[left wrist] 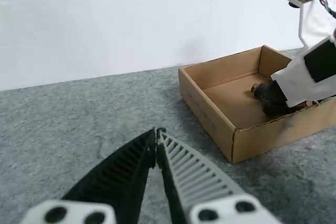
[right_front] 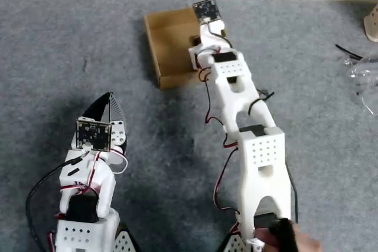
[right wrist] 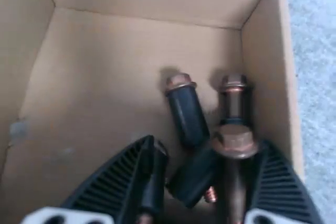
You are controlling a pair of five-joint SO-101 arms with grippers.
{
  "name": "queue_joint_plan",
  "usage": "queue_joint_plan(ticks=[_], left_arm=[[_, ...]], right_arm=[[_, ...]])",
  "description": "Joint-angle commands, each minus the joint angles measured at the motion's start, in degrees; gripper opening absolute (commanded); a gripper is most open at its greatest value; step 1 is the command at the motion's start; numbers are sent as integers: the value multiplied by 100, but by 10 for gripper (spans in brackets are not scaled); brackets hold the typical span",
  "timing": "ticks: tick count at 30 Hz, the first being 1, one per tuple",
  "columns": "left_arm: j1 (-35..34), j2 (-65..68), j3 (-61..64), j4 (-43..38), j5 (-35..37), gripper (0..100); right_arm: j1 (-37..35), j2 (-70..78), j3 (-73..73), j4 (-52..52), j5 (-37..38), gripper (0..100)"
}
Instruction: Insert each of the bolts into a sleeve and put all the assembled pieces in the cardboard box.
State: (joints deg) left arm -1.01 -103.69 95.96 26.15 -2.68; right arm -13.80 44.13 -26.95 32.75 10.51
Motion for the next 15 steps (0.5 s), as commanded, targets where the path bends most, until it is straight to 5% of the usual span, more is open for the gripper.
queue_joint_plan(ticks=[1, 15], left_arm=[[75, -13, 119, -123, -44, 28], [171, 4, 119, -123, -53, 29]], right_arm=[[198, -180, -681, 453, 44, 310], [233, -171, -4101, 3670, 35, 310]])
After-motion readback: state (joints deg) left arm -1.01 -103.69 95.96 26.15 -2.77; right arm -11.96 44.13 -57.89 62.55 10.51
